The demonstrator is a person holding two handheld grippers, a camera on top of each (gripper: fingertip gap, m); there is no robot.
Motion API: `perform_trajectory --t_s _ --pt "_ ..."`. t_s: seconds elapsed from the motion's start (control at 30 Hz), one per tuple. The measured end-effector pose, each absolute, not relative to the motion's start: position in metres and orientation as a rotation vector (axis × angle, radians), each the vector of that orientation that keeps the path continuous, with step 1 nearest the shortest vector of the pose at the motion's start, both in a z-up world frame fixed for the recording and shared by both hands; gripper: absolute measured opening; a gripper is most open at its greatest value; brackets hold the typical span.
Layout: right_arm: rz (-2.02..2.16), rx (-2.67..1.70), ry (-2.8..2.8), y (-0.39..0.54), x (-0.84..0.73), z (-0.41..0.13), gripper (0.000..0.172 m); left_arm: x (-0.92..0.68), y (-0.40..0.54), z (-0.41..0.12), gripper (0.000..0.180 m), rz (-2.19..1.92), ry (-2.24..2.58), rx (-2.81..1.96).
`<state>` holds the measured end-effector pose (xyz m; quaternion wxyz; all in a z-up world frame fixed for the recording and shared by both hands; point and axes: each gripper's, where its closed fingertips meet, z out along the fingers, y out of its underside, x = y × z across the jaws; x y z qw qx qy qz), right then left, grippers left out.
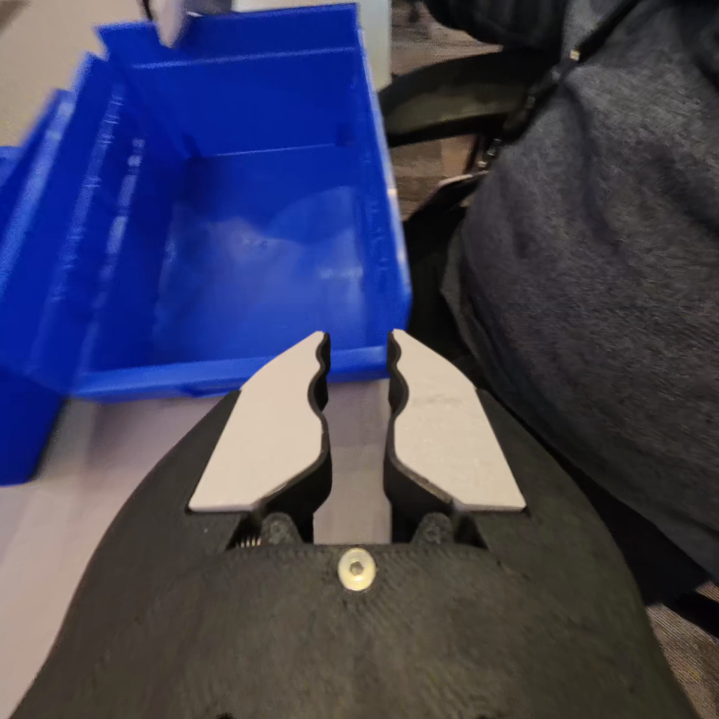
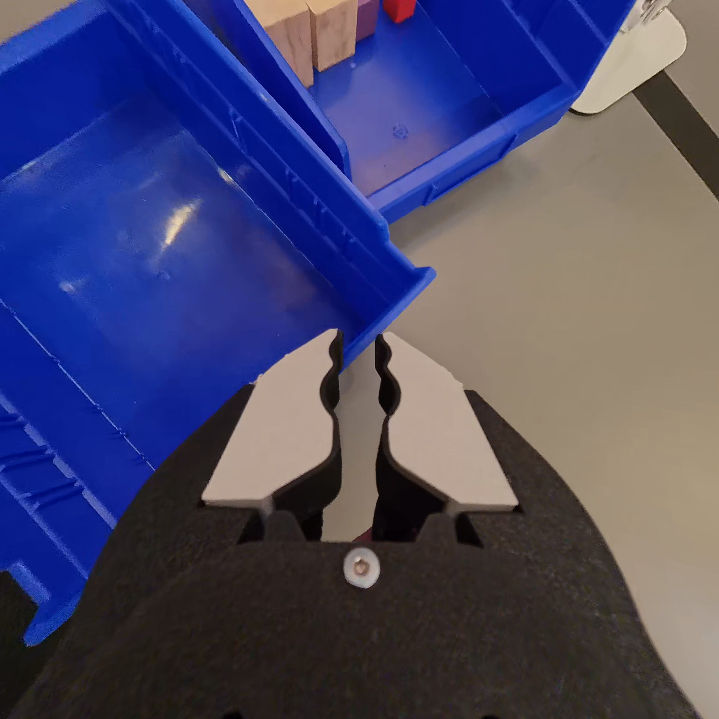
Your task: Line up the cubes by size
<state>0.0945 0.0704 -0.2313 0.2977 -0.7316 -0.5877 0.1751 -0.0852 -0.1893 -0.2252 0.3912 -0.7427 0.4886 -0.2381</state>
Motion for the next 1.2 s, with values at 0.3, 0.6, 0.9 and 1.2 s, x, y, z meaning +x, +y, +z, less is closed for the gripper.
perform_trajectory --t_s 0.3,0.6,0.9,1.2 --pt "0.300 -1.971 -1.621 0.102 0.129 -0.231 0.014 -0.143 -0.053 -0.211 0.042 0.064 1.087 -1.956" --pt "0.195 -1.986 -1.647 0.130 0.159 -0.231 0.013 -0.134 0.040 -0.227 0.043 0.228 1.058 -1.993" --pt "0.187 -1.969 -1.679 0.145 0.168 -0.231 0.013 -0.146 0.046 -0.256 0.025 0.364 1.230 -2.061" --pt "0.148 -1.946 -1.713 0.162 0.178 -0.231 0.013 -0.172 0.011 -0.256 0.014 0.247 1.359 -2.114"
